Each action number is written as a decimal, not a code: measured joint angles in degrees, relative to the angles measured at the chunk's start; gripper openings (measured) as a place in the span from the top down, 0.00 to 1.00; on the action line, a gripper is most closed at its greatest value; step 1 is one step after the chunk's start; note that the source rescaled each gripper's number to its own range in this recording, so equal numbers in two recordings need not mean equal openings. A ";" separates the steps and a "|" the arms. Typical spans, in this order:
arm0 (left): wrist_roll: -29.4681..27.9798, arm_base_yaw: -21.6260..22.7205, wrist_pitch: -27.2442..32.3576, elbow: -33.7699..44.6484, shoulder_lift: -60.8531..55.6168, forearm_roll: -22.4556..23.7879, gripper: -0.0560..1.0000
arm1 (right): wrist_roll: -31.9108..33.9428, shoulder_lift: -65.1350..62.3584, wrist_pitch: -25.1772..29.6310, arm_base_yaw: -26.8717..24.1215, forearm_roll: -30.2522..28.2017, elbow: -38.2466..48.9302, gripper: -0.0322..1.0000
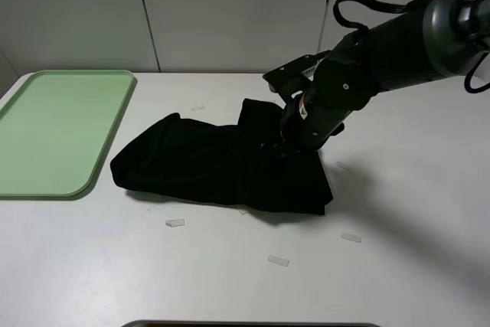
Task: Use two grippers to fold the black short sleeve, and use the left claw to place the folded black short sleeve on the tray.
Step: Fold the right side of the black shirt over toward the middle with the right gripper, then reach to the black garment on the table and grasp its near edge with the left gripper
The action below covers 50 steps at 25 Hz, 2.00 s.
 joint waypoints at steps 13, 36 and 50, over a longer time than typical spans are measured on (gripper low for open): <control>0.00 0.00 0.00 0.00 0.00 0.00 0.00 | 1.37 0.70 -1.76 5.26 0.35 0.00 0.00; 0.00 0.00 0.00 0.00 0.00 0.00 0.00 | 0.92 -18.73 4.79 -0.63 -0.19 -0.06 0.00; 0.00 0.00 0.00 0.00 0.00 0.00 0.00 | -11.00 -56.67 21.60 -14.86 -1.18 0.04 0.00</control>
